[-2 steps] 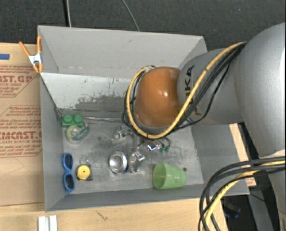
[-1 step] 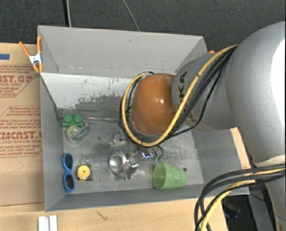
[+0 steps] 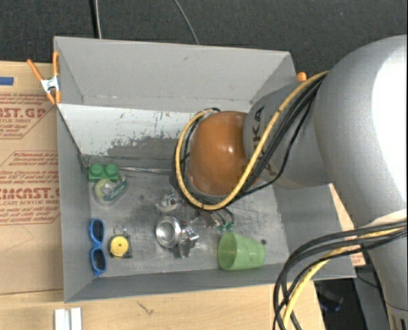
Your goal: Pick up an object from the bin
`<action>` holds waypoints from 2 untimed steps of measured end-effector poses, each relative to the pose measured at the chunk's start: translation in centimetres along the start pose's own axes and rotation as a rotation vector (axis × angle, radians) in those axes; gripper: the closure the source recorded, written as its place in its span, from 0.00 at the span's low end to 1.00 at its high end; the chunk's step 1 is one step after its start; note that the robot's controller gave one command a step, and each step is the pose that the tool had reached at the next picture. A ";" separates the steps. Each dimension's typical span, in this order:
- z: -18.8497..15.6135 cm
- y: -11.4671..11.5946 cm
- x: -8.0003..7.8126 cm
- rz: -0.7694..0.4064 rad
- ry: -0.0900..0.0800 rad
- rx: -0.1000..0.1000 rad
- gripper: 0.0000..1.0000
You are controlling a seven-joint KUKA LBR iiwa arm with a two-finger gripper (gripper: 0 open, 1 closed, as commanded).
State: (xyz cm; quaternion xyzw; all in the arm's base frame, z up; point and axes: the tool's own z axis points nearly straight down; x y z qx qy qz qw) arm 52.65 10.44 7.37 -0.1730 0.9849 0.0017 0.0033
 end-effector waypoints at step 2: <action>-0.4 0.1 -0.4 0.000 -0.005 0.001 1.00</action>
Offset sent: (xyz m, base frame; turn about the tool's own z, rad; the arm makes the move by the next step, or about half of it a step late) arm 0.0000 0.0000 0.0000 0.0000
